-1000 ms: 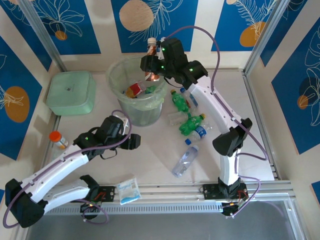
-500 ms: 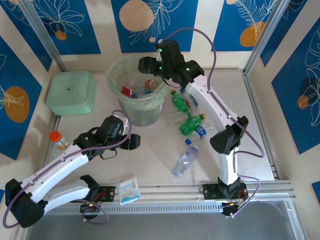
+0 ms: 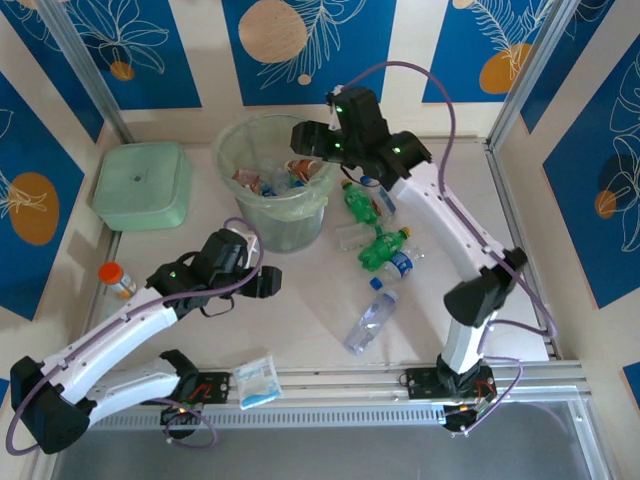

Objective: Put the plastic bottles in the bin

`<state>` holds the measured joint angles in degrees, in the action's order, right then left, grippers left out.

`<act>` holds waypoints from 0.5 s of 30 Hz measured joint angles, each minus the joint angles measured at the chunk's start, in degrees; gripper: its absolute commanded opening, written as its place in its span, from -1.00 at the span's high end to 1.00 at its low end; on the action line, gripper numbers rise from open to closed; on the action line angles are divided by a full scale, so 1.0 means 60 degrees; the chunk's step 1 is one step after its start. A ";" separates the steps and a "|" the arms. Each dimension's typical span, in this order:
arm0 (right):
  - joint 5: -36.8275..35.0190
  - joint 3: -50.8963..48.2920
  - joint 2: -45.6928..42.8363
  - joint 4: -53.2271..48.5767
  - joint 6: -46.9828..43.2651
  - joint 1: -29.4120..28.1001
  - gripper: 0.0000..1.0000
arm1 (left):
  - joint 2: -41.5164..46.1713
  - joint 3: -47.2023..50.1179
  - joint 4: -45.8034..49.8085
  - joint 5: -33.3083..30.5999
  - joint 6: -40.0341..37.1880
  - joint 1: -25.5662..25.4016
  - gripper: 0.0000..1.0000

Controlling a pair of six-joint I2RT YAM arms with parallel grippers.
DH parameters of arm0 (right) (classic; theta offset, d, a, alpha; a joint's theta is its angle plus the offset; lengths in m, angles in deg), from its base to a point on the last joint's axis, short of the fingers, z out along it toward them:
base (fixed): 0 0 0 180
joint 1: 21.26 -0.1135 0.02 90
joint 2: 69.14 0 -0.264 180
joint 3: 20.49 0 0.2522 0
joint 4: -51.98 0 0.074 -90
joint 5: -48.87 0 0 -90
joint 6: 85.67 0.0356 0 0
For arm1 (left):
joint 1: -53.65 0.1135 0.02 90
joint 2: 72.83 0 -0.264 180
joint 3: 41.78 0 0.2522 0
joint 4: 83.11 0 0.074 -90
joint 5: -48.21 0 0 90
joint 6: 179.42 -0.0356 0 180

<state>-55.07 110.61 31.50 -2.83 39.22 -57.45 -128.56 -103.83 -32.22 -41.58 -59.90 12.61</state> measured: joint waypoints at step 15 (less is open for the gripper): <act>-0.0656 -0.4958 -0.5122 0.0229 0.0619 0.1417 -0.49 | -0.0171 -0.0375 0.0138 -0.0102 -0.0251 -0.0499 -0.55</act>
<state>-59.00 80.86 0.77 -1.46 42.94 -48.95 -129.58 -106.08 -31.39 -42.20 -61.41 9.62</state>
